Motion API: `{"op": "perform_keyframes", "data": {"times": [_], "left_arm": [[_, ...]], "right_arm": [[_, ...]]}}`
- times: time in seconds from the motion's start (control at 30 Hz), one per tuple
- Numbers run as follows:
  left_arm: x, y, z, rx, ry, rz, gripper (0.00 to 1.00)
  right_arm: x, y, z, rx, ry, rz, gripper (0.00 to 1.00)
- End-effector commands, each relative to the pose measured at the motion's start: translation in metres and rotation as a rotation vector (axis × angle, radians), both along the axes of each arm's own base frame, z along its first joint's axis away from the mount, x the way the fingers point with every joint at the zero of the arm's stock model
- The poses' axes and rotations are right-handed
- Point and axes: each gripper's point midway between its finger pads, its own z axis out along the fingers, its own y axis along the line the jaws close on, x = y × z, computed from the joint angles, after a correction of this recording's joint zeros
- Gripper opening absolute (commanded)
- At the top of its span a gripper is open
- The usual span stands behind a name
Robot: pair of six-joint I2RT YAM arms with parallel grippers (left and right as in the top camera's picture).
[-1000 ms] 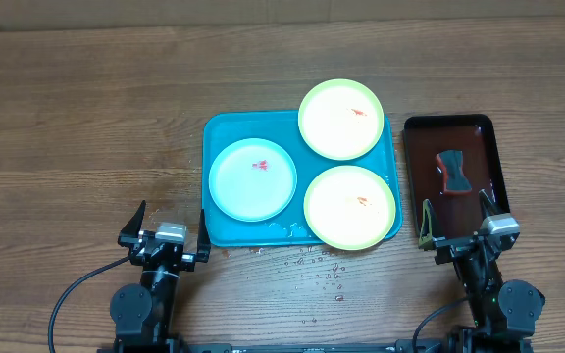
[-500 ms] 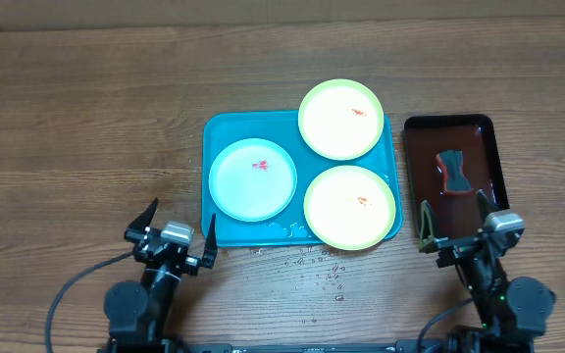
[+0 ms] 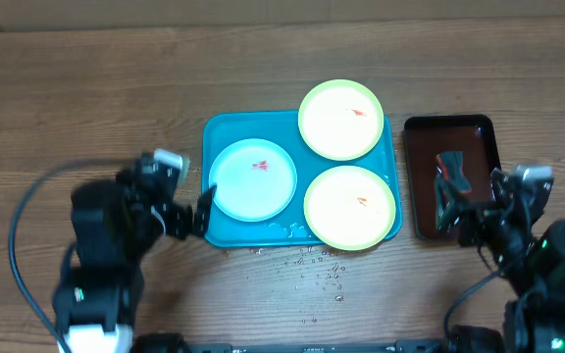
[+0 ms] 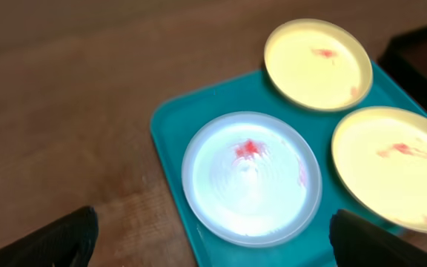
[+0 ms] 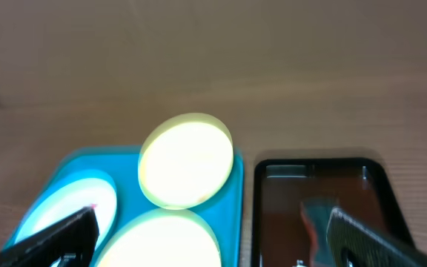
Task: Clean dirty plates on tray and stack at the side
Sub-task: 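Move left gripper to the white plate's left rim and grip it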
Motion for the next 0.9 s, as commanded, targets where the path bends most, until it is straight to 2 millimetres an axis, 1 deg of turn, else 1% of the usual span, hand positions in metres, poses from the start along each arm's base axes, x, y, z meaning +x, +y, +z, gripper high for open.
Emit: {"op": "perform_keyframes", "data": {"times": [0.0, 0.03, 0.13, 0.23, 0.33, 0.4, 0.53, 0.6, 0.67, 0.7, 0.77, 0.83, 0.87], "left_arm": [[0.023, -0.006, 0.012, -0.023, 0.121, -0.043, 1.00], [0.025, -0.007, 0.010, -0.029, 0.159, -0.047, 1.00], [0.033, -0.009, -0.002, -0.053, 0.304, -0.049, 1.00], [0.043, -0.011, -0.018, -0.110, 0.413, -0.008, 1.00], [0.049, -0.016, -0.038, -0.173, 0.504, 0.016, 1.00], [0.052, -0.016, -0.053, -0.182, 0.558, 0.026, 1.00], [0.055, -0.017, -0.077, -0.248, 0.677, 0.107, 1.00], [0.055, -0.026, -0.085, -0.297, 0.720, 0.080, 1.00], [0.056, -0.031, -0.094, -0.317, 0.754, 0.064, 1.00], [0.056, -0.032, -0.098, -0.320, 0.769, 0.062, 0.98], [0.056, -0.035, -0.108, -0.319, 0.806, 0.078, 0.88], [0.055, -0.031, -0.122, -0.289, 0.860, 0.175, 0.71], [0.052, -0.023, -0.132, -0.246, 0.898, 0.285, 0.64]], "right_arm": [[0.017, -0.004, 0.008, -0.039, 0.132, 0.016, 1.00], [0.019, -0.005, 0.006, -0.043, 0.158, 0.018, 1.00], [0.031, -0.009, -0.010, -0.064, 0.332, 0.030, 1.00], [0.043, -0.012, -0.028, -0.054, 0.491, 0.045, 1.00], [0.056, -0.013, -0.053, -0.036, 0.603, 0.052, 1.00], [0.062, -0.014, -0.075, -0.018, 0.681, 0.052, 1.00], [0.066, -0.014, -0.105, 0.024, 0.798, 0.038, 1.00], [0.067, -0.014, -0.118, 0.045, 0.851, 0.026, 1.00], [0.067, -0.014, -0.129, 0.049, 0.888, 0.027, 1.00], [0.068, -0.015, -0.133, 0.053, 0.900, 0.026, 1.00], [0.070, -0.017, -0.138, 0.056, 0.908, 0.022, 0.93], [0.073, -0.017, -0.140, 0.058, 0.909, 0.018, 0.88], [0.074, -0.018, -0.141, 0.059, 0.906, 0.016, 0.86]]}}
